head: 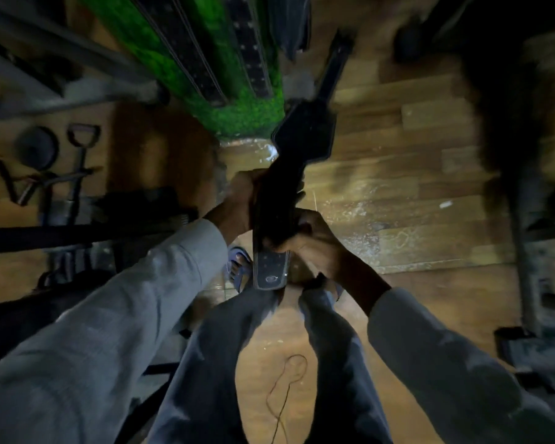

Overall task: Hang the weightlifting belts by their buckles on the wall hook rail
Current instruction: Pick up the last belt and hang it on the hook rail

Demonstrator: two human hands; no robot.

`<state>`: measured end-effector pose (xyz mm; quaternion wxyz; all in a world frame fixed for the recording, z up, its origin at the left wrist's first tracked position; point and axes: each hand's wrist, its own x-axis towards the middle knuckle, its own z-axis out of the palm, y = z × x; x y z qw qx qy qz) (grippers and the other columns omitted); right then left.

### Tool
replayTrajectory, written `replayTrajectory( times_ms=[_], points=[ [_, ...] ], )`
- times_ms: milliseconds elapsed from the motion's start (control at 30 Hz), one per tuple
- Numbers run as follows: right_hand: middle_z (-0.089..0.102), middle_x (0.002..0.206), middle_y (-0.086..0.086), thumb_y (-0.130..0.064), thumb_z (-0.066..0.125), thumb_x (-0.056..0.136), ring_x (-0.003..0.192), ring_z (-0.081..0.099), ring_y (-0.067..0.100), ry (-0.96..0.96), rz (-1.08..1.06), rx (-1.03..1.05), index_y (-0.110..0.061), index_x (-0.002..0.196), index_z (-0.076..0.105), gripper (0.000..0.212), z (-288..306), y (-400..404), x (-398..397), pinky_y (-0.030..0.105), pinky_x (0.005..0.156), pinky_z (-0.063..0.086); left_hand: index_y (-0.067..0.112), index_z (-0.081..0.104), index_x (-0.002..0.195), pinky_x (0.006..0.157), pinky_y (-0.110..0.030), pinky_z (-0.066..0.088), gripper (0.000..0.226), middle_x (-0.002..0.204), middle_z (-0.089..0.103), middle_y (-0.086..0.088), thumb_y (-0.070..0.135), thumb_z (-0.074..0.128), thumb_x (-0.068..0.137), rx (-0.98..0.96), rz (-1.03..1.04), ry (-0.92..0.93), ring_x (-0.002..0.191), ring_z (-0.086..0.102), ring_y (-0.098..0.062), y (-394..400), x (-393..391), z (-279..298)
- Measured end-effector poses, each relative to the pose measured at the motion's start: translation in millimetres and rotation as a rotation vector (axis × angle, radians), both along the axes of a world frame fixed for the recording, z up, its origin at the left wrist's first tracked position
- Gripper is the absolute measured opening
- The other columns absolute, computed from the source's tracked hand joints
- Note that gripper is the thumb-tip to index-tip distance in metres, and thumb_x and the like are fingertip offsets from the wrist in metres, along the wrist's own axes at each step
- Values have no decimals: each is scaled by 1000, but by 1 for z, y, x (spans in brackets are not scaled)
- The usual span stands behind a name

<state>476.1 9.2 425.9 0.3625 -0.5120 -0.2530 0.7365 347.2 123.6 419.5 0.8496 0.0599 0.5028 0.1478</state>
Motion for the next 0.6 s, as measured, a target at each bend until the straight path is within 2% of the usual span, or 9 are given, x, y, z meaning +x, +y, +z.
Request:
replayTrajectory(
  times_ms=[67, 167, 200, 267, 333, 400, 433, 500, 600],
  points=[
    [80, 88, -7, 17, 82, 65, 85, 75, 8, 4, 57, 90, 12, 109, 68, 46, 36, 7, 2, 27, 83, 61, -6, 56, 137, 87, -50, 61, 63, 114, 71, -27, 43, 44, 101, -56, 115, -67, 102, 71, -39, 6, -6, 44],
    [73, 68, -27, 10, 84, 74, 69, 67, -14, -239, 299, 154, -11, 85, 75, 25, 100, 10, 6, 12, 72, 51, -4, 69, 120, 68, -30, 62, 36, 97, 69, -14, 23, 51, 104, 85, -12, 78, 74, 73, -20, -6, -15, 104],
    [73, 69, -25, 0, 88, 76, 70, 66, -14, -314, 365, 163, -15, 83, 77, 20, 122, 6, 8, 17, 76, 52, -2, 73, 112, 69, -28, 60, 31, 96, 69, -11, 19, 52, 104, 156, -67, 99, 73, 71, -17, -12, -18, 126],
    [77, 87, -9, -14, 85, 83, 83, 70, 0, -280, 357, 82, -8, 99, 79, 18, 148, -1, 16, 37, 89, 58, -2, 70, 115, 74, -27, 60, 27, 97, 74, -9, 16, 54, 103, 259, -108, 129, 82, 71, -17, -24, -23, 157],
    [78, 106, 8, -40, 78, 88, 101, 73, 20, -73, 172, -107, -3, 115, 73, 47, 173, -8, 25, 49, 104, 54, 0, 68, 117, 79, -30, 61, 23, 99, 77, -8, 11, 54, 102, 356, -122, 113, 88, 73, -19, -32, -33, 185],
    [75, 122, 15, -73, 62, 82, 116, 71, 27, 83, -14, -313, -2, 128, 65, 85, 198, -5, 28, 50, 108, 52, 4, 70, 106, 80, -29, 58, 16, 93, 77, -6, 6, 55, 100, 449, -175, 93, 85, 73, -17, -46, -40, 219],
    [75, 123, 15, -80, 57, 81, 117, 71, 28, 134, -80, -362, -2, 130, 64, 93, 209, 0, 27, 47, 107, 52, 4, 70, 102, 78, -28, 57, 12, 90, 77, -4, 4, 58, 99, 506, -213, 87, 82, 72, -16, -54, -43, 235],
    [77, 111, 14, -70, 59, 89, 106, 72, 28, 211, -201, -416, -4, 126, 67, 76, 229, 20, 20, 41, 101, 54, -5, 66, 102, 73, -25, 56, 13, 88, 75, -6, 4, 66, 93, 578, -220, 86, 78, 71, -14, -71, -48, 262],
    [78, 80, 12, -24, 52, 105, 72, 76, 24, 119, -247, -367, -5, 107, 68, 25, 266, 54, 1, 28, 67, 62, -15, 64, 110, 85, -29, 53, 38, 101, 68, -17, 10, 75, 84, 579, -157, 73, 93, 65, -23, -99, -59, 291]
  ],
)
